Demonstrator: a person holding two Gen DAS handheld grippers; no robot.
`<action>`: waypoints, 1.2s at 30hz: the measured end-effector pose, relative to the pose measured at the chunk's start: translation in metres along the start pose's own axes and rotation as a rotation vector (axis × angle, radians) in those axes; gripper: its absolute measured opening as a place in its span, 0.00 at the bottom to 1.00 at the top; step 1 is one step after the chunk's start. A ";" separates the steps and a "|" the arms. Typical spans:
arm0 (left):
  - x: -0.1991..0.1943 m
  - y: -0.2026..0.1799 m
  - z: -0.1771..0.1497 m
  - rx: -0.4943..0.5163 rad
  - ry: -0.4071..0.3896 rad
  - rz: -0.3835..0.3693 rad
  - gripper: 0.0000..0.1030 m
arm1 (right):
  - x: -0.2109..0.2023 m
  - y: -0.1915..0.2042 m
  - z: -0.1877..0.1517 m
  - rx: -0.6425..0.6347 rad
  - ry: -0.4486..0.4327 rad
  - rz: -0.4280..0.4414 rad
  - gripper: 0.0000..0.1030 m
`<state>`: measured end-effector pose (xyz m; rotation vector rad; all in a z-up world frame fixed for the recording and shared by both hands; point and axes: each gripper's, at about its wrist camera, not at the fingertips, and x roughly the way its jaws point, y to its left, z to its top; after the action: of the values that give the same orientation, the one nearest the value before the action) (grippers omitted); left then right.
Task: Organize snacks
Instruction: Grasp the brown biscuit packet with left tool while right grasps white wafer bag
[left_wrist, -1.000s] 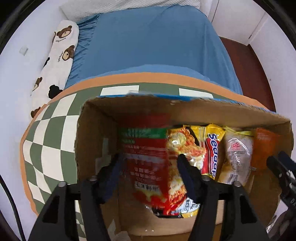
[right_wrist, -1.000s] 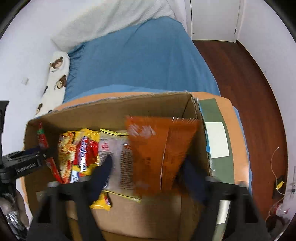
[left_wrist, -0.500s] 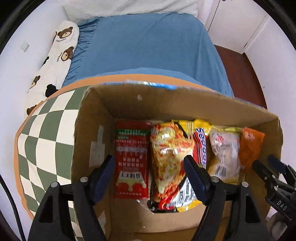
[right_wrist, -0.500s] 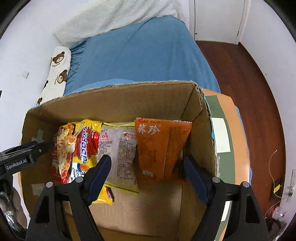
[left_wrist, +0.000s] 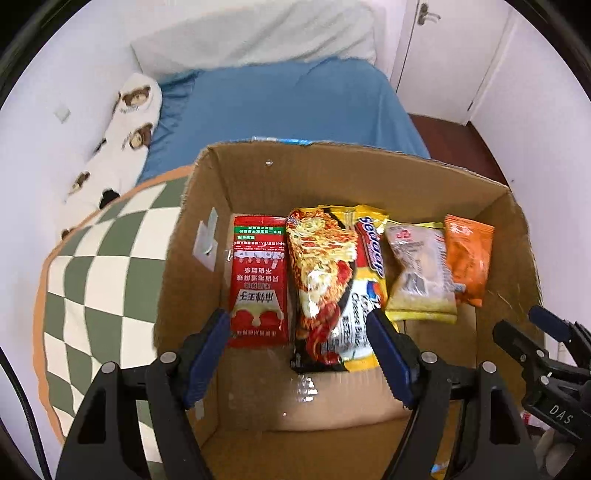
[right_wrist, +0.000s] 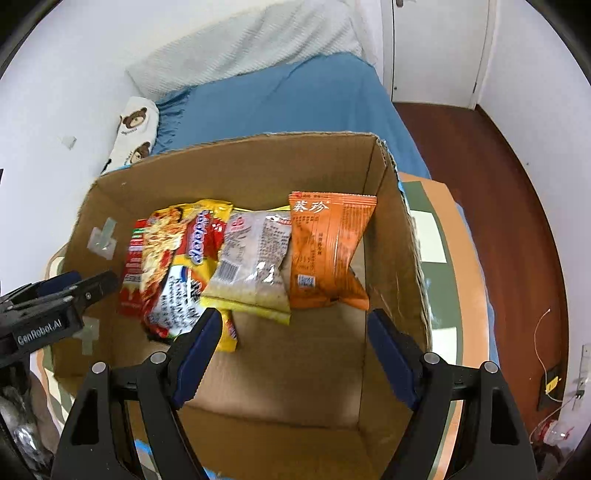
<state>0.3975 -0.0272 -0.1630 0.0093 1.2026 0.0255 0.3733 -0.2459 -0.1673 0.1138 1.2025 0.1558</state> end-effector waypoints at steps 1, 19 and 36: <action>-0.006 -0.002 -0.005 0.005 -0.014 0.005 0.72 | -0.006 0.001 -0.004 -0.004 -0.012 0.003 0.81; -0.103 -0.011 -0.082 -0.041 -0.125 -0.104 0.72 | -0.120 0.027 -0.068 -0.013 -0.134 0.101 0.81; 0.031 -0.109 -0.237 0.693 0.202 -0.028 0.72 | -0.057 -0.080 -0.207 0.352 0.160 0.064 0.87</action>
<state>0.1890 -0.1370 -0.2799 0.6089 1.3624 -0.4245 0.1643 -0.3335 -0.2020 0.4552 1.3781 0.0078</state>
